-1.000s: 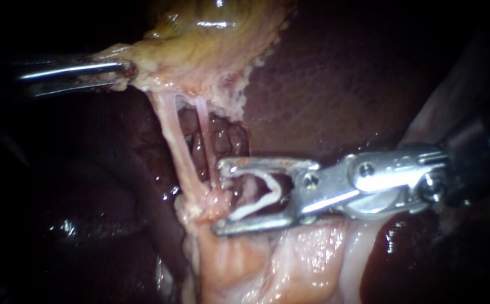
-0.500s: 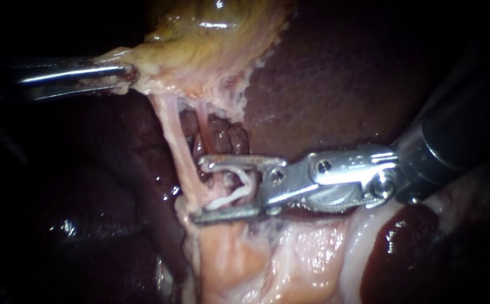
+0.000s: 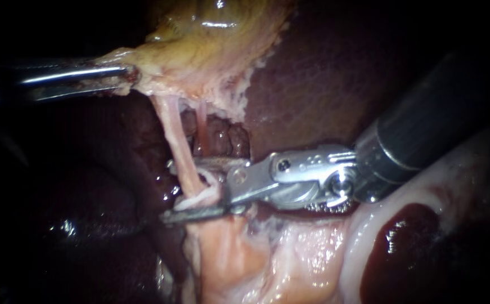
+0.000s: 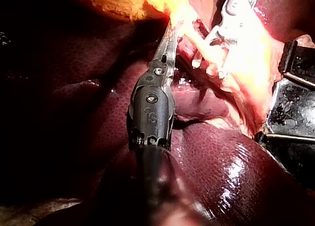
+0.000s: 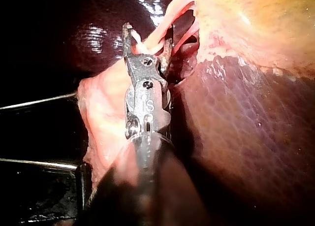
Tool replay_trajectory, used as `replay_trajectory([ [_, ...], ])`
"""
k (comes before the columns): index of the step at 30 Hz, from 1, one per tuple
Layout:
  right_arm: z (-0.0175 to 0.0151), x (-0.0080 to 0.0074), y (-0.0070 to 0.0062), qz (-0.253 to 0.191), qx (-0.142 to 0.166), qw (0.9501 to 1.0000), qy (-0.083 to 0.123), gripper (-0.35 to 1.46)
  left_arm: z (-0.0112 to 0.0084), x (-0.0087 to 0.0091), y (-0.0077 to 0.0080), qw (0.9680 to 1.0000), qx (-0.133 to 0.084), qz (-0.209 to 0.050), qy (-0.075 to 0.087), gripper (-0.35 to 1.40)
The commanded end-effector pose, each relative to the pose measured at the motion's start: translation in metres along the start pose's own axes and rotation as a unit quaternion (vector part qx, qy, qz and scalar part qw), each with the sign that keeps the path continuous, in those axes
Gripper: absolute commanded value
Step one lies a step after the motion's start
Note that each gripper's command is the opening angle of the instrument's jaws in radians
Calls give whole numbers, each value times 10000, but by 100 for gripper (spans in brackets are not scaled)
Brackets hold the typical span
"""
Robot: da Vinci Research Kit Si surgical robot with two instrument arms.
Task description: Clipping first clip left tube
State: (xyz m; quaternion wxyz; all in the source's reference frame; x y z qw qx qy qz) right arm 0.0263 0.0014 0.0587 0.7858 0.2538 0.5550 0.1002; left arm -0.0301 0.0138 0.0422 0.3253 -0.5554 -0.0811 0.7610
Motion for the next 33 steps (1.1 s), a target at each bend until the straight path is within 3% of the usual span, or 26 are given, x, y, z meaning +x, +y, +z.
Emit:
replay_trajectory([
  [1, 1, 2, -3, -5, 22, 10000, 21, 50, 0, -1, 0, 10000, 1, 0, -2, -35],
  [15, 2, 26, -45, -78, 338, 9993, 122, 46, 0, -1, 0, 10000, 1, 0, -2, -35],
  [33, 2, 28, -49, 35, 352, 9993, 120, 19, 1, -1, 0, 10000, 4, 0, -2, -35],
])
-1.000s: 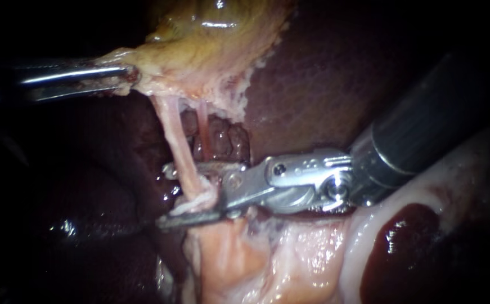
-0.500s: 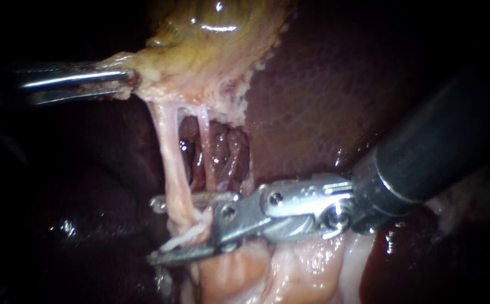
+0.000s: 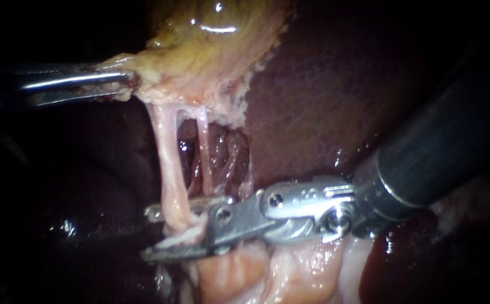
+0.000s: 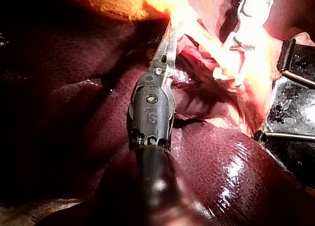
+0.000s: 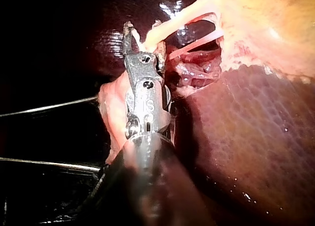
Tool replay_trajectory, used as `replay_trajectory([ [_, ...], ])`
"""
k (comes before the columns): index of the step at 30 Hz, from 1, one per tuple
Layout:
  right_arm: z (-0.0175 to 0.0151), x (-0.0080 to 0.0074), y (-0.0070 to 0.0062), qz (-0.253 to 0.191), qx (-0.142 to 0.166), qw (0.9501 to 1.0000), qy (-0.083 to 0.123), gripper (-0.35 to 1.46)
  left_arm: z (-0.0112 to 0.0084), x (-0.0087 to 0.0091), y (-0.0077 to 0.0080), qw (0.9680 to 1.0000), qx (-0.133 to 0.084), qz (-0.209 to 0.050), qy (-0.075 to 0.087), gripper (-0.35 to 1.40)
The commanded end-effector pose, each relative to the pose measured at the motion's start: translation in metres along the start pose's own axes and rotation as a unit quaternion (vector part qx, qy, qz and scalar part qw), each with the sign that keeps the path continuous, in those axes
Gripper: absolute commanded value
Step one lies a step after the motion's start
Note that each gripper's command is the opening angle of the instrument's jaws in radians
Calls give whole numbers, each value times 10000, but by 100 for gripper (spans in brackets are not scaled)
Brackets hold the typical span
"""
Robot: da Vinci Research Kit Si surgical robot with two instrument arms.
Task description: Clipping first clip left tube
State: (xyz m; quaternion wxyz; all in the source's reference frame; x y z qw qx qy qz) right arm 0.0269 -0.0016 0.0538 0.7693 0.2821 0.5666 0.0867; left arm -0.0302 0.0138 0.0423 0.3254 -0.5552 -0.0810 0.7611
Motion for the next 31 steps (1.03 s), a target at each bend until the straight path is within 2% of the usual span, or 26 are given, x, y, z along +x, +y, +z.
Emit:
replay_trajectory([
  [1, 0, -1, 0, 25, 1, 10000, -1, 16, 0, 0, 0, 10000, 2, -1, 0, -35],
  [11, -2, -2, 0, 127, 74, 9999, -1, -34, 0, 0, 0, 10000, 1, -1, 0, -35],
  [18, -3, -3, 2, 349, 210, 9992, 10, -35, 1, 0, 0, 10000, 3, -1, 0, -35],
  [23, -2, -3, 3, 302, 314, 9990, -24, -35, 1, 0, 0, 10000, 2, -1, 0, -35],
  [31, -4, -7, 9, 278, 313, 9991, -24, -35, 2, -1, -2, 10000, -3, 0, 1, -35],
])
